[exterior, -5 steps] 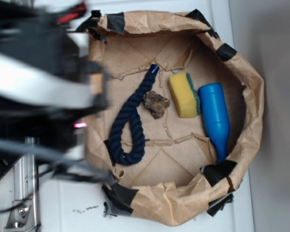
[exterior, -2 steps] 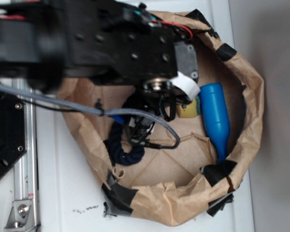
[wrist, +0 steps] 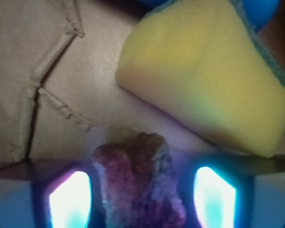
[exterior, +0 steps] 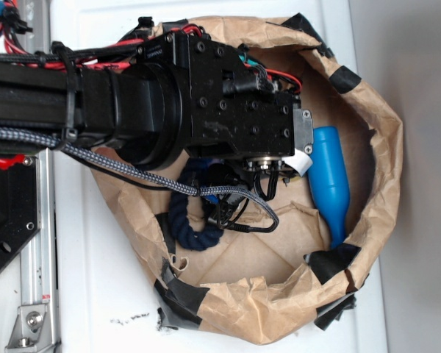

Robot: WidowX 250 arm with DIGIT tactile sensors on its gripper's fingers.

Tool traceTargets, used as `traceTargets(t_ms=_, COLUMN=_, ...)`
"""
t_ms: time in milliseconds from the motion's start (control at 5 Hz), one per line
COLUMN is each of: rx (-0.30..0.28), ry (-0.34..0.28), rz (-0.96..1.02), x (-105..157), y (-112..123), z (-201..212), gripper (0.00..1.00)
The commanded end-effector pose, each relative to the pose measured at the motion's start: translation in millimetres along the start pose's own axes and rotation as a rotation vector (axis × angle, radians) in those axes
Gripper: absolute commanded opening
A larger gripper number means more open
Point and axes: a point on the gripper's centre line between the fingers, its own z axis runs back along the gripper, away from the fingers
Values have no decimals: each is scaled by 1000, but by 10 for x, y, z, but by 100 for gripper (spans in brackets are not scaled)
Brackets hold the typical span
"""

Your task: Grab the rock.

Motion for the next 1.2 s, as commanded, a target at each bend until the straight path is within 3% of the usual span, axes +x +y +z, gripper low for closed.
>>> traceTargets(t_ms=0, rx=17, ry=-118, rz=52, x=33, y=-72, z=708, gripper=0)
traceTargets(t_ms=200, rx=-26, ry=-178, rz=150, x=133, y=-116, z=1163, gripper=0)
traceTargets(t_ms=600, rx=-118, ry=-148, rz=368, x=156, y=-194, z=1341, gripper=0)
traceTargets(t_ms=1000, rx=-80, ry=-157, rz=406, x=212, y=-251, z=1301, gripper=0)
